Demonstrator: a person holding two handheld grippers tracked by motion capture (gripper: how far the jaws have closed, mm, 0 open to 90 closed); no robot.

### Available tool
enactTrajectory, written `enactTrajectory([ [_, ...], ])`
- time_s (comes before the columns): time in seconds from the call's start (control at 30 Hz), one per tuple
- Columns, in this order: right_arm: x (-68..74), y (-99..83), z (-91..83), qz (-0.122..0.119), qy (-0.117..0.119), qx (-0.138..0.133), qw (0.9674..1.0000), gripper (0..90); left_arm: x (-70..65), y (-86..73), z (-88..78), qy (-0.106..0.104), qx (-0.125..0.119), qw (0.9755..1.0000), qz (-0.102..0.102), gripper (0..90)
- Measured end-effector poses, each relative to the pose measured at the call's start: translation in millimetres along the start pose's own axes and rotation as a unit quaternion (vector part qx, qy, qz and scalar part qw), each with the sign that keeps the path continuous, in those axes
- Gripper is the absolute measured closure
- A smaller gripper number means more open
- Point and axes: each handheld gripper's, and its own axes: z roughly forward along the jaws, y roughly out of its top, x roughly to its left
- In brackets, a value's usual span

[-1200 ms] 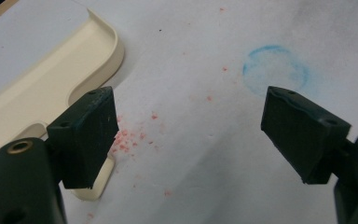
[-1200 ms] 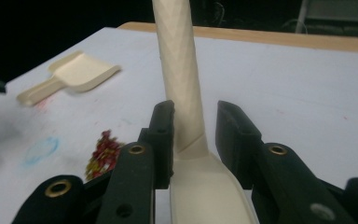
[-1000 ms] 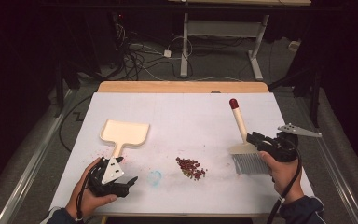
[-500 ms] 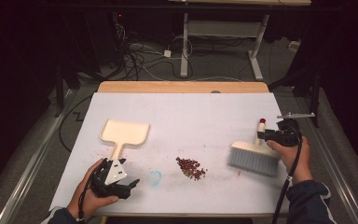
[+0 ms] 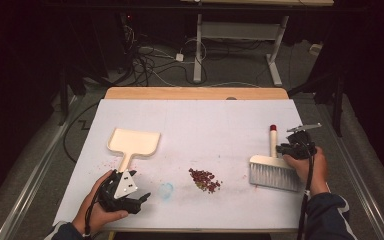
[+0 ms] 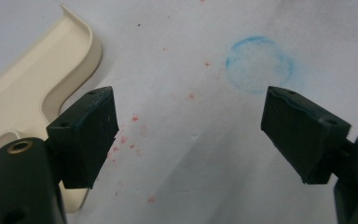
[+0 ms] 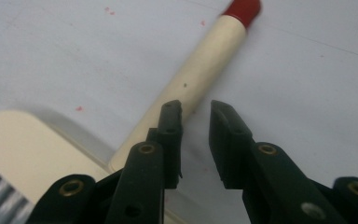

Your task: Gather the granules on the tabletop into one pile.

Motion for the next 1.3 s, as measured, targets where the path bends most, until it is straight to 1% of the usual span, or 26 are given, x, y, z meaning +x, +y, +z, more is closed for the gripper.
enactTrajectory([
  [0.07,2.0,0.8,2.5,-0.005,0.004,0.004,1.0,73.5,-0.7,-0.2,-0.2,-0.001,0.0,1.0,0.001,17.9],
  [0.13,4.2,1.4,3.1,-0.009,0.006,-0.004,0.9999,72.5,-0.8,-0.4,-0.7,0.0,0.0,1.0,0.001,17.9],
  [0.27,7.6,2.4,2.9,-0.014,-0.006,0.0,0.9999,69.0,0.3,-0.4,-1.4,0.002,-0.001,1.0,0.0,17.9],
  [0.3,7.9,2.3,1.2,-0.013,-0.006,-0.003,0.9999,67.6,0.4,-0.3,-1.7,0.003,-0.002,1.0,-0.001,17.9],
  [0.33,7.9,2.1,-1.5,-0.011,-0.006,-0.012,0.9999,66.4,0.6,-0.2,-2.1,0.003,-0.003,1.0,-0.001,17.9],
  [0.4,8.9,1.6,-10.0,-0.009,-0.011,-0.033,0.9994,63.6,1.4,-0.1,-2.8,0.006,-0.005,1.0,-0.001,17.9],
  [0.47,11.8,0.8,-20.4,-0.014,-0.012,-0.06,0.998,61.1,1.9,-0.3,-3.0,0.008,-0.007,0.9999,-0.005,17.9],
  [0.57,17.2,-0.3,-34.5,-0.029,-0.011,-0.095,0.9949,57.9,1.9,0.0,-3.7,0.013,-0.007,0.9999,-0.005,17.9],
  [0.6,19.1,-0.9,-39.2,-0.033,-0.012,-0.109,0.9934,56.8,1.4,0.0,-4.0,0.012,-0.005,0.9999,-0.008,17.9],
  [0.63,21.2,-1.4,-43.8,-0.038,-0.011,-0.121,0.9919,56.4,1.1,0.1,-4.6,0.014,-0.007,0.9998,-0.009,17.9],
  [0.67,23.3,-1.7,-48.7,-0.042,-0.01,-0.132,0.9904,54.1,0.9,0.1,-5.2,0.015,-0.01,0.9998,-0.01,17.9],
  [0.73,29.2,-2.2,-59.1,-0.048,-0.008,-0.157,0.9863,52.6,1.1,0.0,-6.7,0.018,-0.014,0.9997,-0.01,17.9],
  [0.83,39.3,-1.8,-73.7,-0.067,0.006,-0.2,0.9775,48.5,1.9,-0.4,-8.9,0.024,-0.02,0.9994,-0.013,17.9],
  [0.9,47.9,-1.0,-81.9,-0.081,0.014,-0.226,0.9707,45.1,2.4,-0.3,-10.1,0.027,-0.022,0.9993,-0.013,17.9],
  [1.0,62.1,-0.5,-91.3,-0.096,0.023,-0.252,0.9627,41.5,1.9,-0.2,-10.3,0.031,-0.026,0.9991,-0.013,17.8],
  [1.03,66.0,-0.6,-93.4,-0.1,0.028,-0.259,0.9603,39.9,1.6,-0.2,-10.3,0.031,-0.026,0.9991,-0.012,17.8],
  [1.13,77.3,-2.2,-97.9,-0.113,0.031,-0.271,0.9556,37.8,1.3,-0.2,-10.6,0.032,-0.025,0.9991,-0.01,17.7],
  [1.2,82.6,-4.6,-100.0,-0.126,0.044,-0.278,0.9512,36.0,1.0,-0.3,-10.8,0.033,-0.026,0.9991,-0.009,17.7],
  [1.27,87.8,-6.7,-101.0,-0.131,0.038,-0.283,0.9494,33.3,0.5,-0.3,-10.7,0.034,-0.026,0.999,-0.008,17.7],
  [1.3,90.0,-8.1,-101.4,-0.135,0.042,-0.283,0.9487,33.0,0.4,-0.2,-10.6,0.034,-0.026,0.9991,-0.008,17.7],
])
